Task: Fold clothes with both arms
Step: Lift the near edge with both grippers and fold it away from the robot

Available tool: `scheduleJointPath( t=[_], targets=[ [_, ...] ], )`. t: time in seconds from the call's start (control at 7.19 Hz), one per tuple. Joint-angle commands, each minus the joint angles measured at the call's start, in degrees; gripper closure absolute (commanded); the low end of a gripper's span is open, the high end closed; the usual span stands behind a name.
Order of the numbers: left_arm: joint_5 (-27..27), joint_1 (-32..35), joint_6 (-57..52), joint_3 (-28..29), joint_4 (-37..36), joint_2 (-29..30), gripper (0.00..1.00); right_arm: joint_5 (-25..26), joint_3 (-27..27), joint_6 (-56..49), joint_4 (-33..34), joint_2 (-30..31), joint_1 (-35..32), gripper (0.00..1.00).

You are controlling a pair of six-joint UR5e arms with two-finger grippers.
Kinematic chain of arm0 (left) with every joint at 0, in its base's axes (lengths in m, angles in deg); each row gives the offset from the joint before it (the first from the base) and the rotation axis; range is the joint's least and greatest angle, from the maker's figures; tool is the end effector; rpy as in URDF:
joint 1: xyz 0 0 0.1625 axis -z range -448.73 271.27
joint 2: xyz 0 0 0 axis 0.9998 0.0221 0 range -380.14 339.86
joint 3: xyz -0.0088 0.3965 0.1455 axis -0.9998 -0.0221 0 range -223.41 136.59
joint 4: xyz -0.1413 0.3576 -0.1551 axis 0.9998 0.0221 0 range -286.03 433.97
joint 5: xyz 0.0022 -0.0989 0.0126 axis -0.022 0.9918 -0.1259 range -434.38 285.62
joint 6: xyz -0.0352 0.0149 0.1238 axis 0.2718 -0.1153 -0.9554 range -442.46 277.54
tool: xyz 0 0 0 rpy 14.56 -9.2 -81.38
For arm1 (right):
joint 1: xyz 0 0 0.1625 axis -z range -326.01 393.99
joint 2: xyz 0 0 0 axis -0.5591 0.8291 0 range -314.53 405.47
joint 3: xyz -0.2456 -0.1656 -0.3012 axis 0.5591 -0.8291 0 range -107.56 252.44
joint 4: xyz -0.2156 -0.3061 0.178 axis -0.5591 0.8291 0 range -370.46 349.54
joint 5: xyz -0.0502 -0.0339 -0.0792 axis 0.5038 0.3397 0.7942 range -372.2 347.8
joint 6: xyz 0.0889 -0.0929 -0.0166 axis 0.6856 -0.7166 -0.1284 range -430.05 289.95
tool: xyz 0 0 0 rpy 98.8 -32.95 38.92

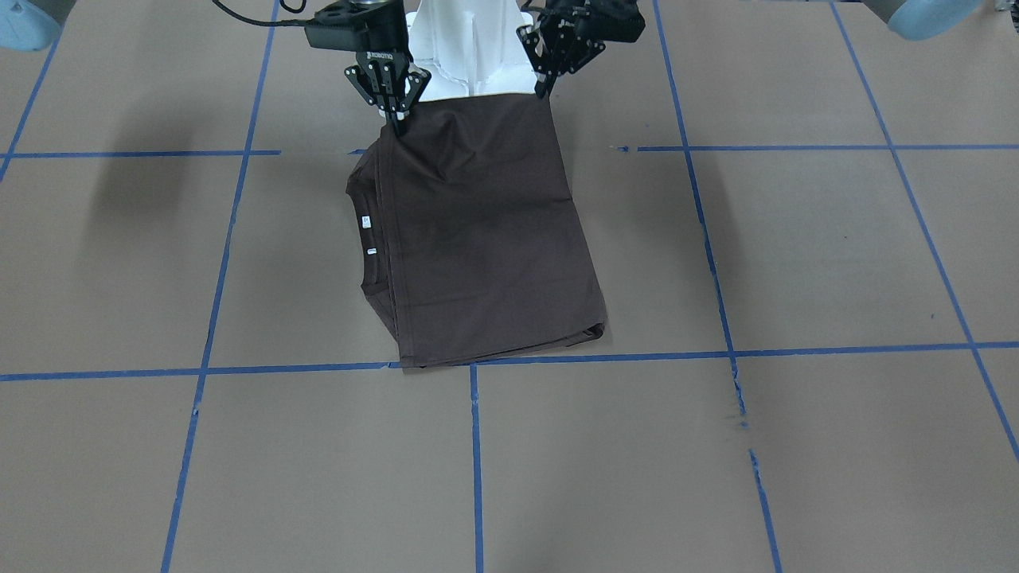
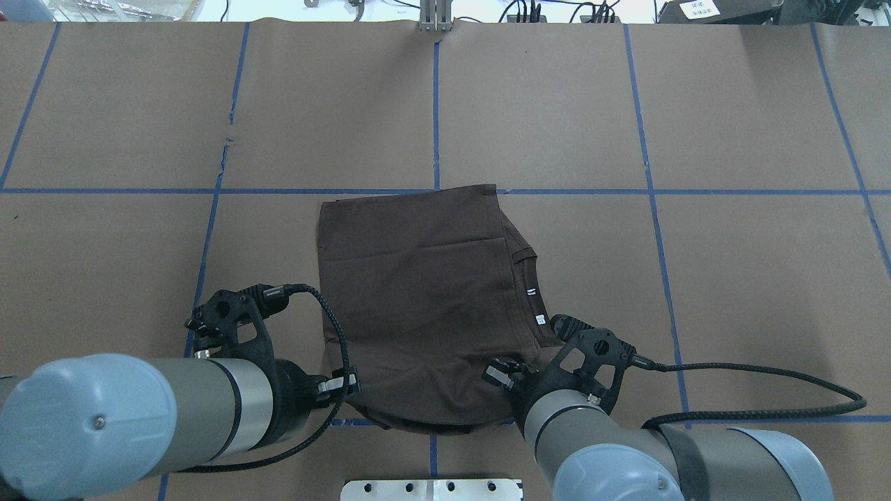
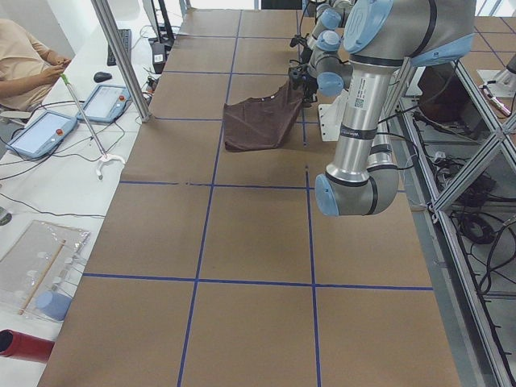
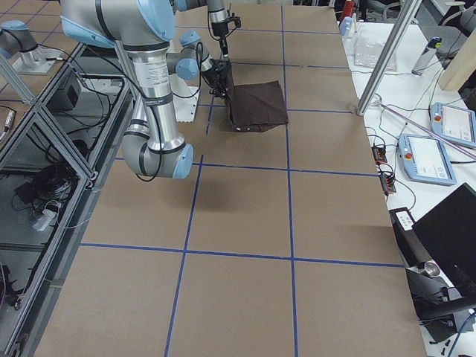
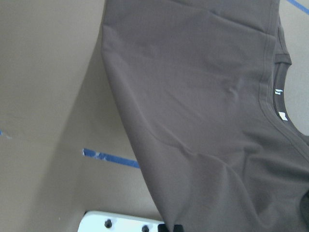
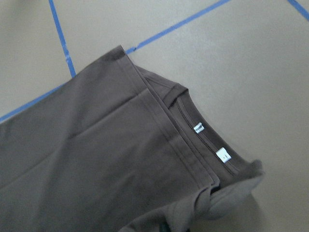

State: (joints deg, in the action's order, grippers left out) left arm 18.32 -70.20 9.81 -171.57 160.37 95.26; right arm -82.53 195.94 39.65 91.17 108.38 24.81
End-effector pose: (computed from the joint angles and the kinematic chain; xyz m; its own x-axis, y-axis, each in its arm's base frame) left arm 0.4507 -0.2853 0.1710 0.4632 -0.1970 -0.8641 0.2973 0.9530 -0.0579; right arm -0.5075 -0.2612 0.2015 0.4750 0.3983 0.7847 -0.5959 0.8017 -0.0463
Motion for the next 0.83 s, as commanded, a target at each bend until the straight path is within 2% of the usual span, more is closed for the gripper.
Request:
scheduleJointPath(
  t=[0.0, 0.28, 0.56, 0.7],
  targets=[
    [1.7, 8.1, -6.6, 8.5, 2.5, 3.2, 1.00, -4.5, -9.2, -5.0, -1.9, -5.5, -9.2, 1.00],
    [1.7, 11.3, -7.7, 16.8, 10.1, 3.3, 1.00, -6.8, -23.8, -8.5, -15.7, -8.7, -14.2, 1.00],
    [1.7, 12.9, -10.2, 20.8, 13.7, 3.3, 1.00, -8.8, -36.2, -9.8, -21.0, -14.7, -17.7, 1.00],
    [1.6, 13.5, -10.4, 23.2, 15.4, 3.2, 1.00, -8.8, -38.7, -10.6, -23.4, -15.0, -18.2, 1.00]
  ],
)
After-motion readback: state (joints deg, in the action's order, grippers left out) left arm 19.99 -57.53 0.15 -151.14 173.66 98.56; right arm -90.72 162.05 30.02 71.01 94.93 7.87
